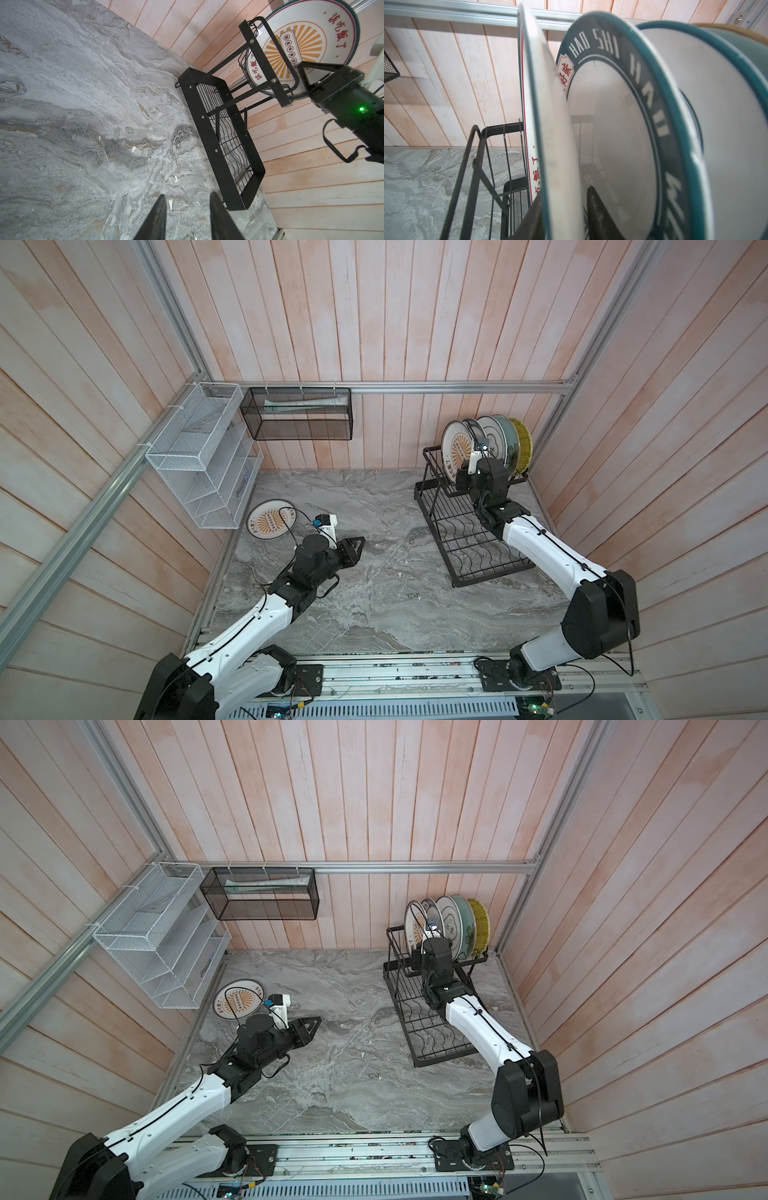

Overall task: Load the plates into the dish rack
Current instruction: 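Lower the plate into the rack slot beside the green-rimmed plates with the right gripper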

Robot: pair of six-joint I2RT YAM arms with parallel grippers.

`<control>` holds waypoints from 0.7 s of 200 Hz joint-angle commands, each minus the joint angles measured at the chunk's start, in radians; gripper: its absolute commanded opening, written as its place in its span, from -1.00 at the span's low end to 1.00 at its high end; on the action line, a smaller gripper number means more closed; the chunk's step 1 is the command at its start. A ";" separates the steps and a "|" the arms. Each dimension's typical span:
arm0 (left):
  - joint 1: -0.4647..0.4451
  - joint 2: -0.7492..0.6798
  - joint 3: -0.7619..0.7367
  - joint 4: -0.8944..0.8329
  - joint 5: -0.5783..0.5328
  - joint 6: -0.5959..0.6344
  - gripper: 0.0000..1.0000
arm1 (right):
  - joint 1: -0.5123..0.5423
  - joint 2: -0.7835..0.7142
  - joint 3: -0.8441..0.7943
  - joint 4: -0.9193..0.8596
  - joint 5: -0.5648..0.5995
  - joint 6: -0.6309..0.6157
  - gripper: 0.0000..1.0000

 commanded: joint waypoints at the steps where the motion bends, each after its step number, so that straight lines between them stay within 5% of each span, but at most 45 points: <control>1: -0.002 0.000 0.024 -0.001 -0.012 0.001 -0.27 | -0.003 -0.036 -0.016 0.023 0.021 -0.007 -0.23; 140: -0.002 0.027 0.038 0.007 -0.003 0.004 -0.28 | -0.004 -0.119 -0.002 0.006 0.003 -0.024 -0.03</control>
